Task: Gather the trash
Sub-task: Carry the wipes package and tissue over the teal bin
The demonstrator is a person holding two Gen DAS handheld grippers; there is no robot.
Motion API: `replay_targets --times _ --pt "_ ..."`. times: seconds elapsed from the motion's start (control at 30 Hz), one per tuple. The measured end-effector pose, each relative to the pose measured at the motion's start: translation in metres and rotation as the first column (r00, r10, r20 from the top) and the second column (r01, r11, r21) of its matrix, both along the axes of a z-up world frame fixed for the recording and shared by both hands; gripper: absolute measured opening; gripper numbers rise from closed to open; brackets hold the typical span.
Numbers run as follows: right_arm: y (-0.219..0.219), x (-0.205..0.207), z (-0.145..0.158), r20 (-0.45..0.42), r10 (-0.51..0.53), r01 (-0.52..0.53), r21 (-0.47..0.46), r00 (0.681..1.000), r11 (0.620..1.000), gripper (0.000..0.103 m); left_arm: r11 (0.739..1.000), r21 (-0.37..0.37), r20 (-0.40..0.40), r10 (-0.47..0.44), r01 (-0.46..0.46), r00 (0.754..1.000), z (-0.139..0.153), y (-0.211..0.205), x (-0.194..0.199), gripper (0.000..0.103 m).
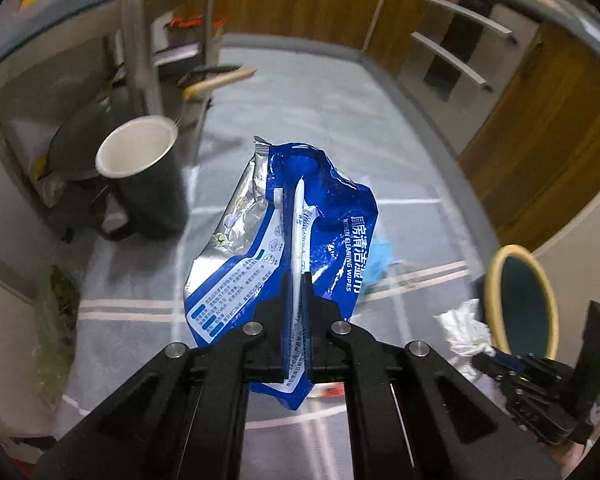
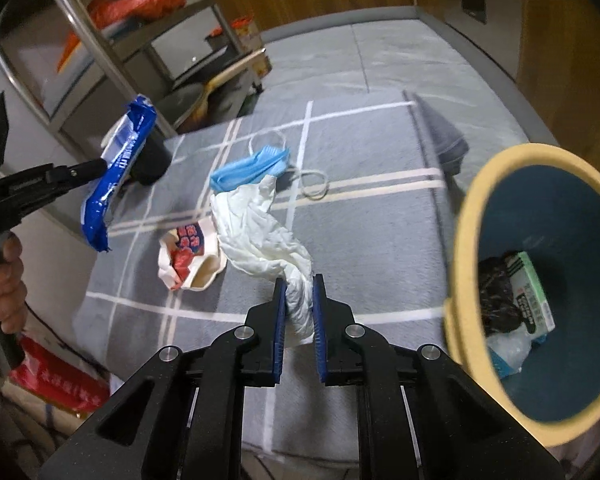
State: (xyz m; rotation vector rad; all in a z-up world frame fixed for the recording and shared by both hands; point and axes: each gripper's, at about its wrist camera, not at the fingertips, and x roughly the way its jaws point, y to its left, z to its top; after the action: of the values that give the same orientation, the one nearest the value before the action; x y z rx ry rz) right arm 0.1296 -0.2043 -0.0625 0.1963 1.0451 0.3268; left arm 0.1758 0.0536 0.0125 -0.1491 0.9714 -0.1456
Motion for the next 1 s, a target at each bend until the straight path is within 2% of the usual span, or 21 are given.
replay_targets --times 0.27,0.57,0.77,1.0 --pt "-0.041 -0.019 0.018 0.036 -0.078 0.078 0.013 0.996 0.997 0.014 0.991 -0.05 0.077 -0.121 0.125 0.99 0.03 -0.054 -0.009 0.004" --pt "-0.084 -0.035 0.022 0.046 -0.169 0.168 0.017 0.985 0.986 0.014 0.968 -0.114 0.106 -0.213 0.224 0.971 0.039 -0.099 -0.015 0.004" --pt "-0.108 -0.045 0.023 0.051 -0.219 0.218 0.023 0.974 0.976 0.014 0.941 -0.148 0.107 -0.291 0.305 0.951 0.037 -0.139 -0.024 0.004" --pt "-0.138 -0.053 0.022 0.042 -0.286 0.285 0.034 0.957 0.958 0.014 0.893 -0.264 0.098 -0.352 0.365 0.931 0.028 -0.182 -0.028 0.004"
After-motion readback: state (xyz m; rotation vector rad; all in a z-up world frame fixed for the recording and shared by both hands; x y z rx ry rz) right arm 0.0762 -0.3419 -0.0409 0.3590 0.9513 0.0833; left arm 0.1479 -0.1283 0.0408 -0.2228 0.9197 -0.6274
